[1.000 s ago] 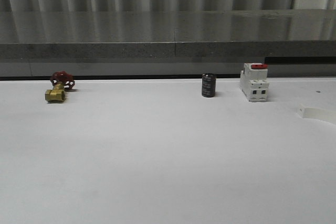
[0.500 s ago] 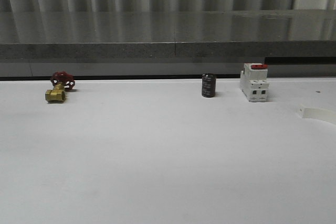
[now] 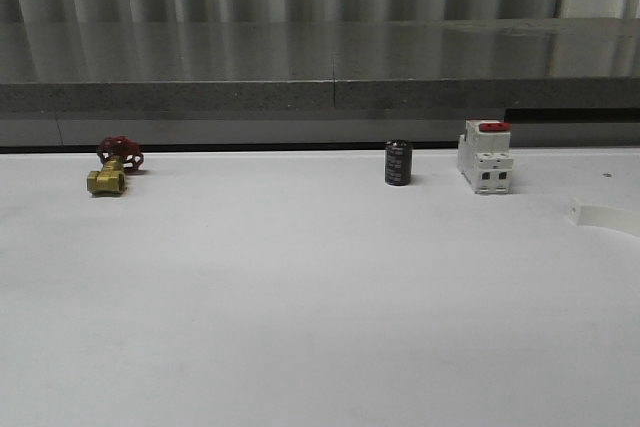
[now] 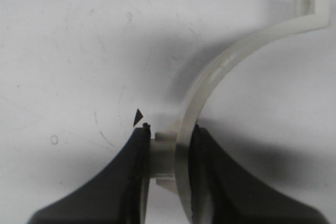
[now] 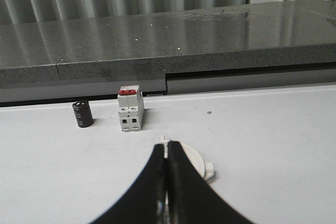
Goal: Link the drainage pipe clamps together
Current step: 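Lift the clamp half with the left gripper and carry it toward the table center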
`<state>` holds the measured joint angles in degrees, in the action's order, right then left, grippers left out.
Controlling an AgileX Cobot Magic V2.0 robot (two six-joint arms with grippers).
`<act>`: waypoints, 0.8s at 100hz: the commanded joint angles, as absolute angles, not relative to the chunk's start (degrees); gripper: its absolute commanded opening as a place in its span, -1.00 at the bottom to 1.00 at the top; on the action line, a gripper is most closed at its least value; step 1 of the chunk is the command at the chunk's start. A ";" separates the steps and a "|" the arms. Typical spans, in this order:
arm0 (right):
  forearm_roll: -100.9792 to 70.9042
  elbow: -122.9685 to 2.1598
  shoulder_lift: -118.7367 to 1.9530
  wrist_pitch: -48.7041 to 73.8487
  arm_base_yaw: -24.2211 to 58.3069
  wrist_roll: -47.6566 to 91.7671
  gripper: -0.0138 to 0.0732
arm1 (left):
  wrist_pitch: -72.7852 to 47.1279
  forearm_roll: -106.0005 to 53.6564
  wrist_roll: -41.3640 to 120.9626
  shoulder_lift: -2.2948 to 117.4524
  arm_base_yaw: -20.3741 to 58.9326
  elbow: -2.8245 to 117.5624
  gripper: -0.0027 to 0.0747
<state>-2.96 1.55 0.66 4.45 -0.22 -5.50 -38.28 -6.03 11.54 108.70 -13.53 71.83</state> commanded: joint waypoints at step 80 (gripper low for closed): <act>-2.65 0.66 1.74 -0.48 -0.65 -5.21 -0.84 | -45.16 -6.16 -14.21 101.96 21.39 75.07 -0.98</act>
